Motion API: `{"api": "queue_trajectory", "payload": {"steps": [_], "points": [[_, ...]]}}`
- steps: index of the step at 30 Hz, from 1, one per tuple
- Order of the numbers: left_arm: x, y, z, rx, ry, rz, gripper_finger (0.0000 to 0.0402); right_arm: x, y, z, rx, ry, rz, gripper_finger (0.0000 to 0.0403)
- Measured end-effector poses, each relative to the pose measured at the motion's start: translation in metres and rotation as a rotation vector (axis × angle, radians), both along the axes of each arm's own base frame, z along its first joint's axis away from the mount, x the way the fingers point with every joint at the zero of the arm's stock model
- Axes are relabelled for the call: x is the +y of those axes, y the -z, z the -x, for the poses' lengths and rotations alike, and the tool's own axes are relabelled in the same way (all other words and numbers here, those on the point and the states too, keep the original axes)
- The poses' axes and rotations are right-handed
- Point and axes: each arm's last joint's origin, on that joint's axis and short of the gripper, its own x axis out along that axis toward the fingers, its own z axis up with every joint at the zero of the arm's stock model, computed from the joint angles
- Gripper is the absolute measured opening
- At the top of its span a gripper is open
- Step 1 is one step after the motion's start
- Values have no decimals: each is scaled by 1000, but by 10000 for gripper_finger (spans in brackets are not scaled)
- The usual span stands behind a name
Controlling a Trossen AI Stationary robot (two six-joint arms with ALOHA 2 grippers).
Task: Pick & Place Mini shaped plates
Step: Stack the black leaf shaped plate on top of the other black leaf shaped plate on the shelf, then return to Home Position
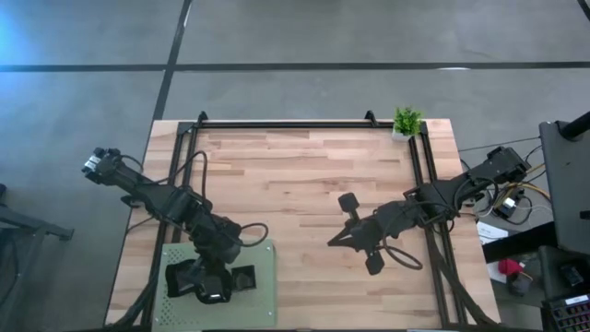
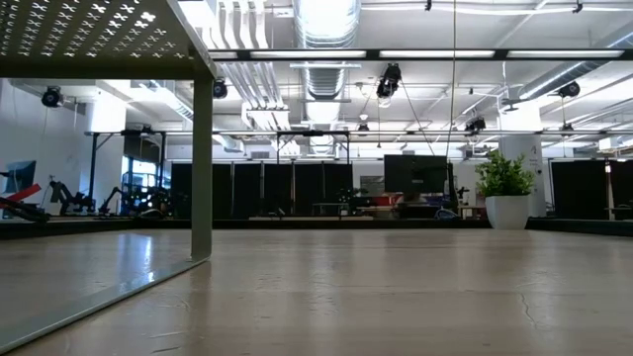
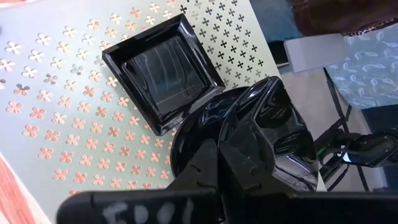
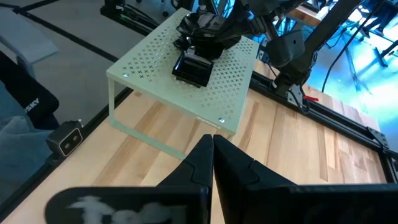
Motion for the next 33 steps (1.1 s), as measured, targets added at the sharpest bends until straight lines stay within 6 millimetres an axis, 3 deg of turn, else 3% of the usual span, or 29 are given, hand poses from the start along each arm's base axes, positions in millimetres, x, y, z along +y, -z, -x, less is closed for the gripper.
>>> {"api": "queue_trajectory", "payload": {"steps": [4, 12, 19, 33], "points": [[0, 0, 0, 0, 0, 0, 5, 0, 0, 0, 0, 0, 0, 9], [-1, 0, 1, 7, -3, 4, 76, 0, 0, 0, 0, 0, 0, 9], [-1, -2, 1, 9, -10, 9, 110, 0, 0, 0, 0, 0, 0, 9], [5, -34, 10, -102, -48, 29, 116, 0, 0, 0, 0, 1, 0, 9]]}}
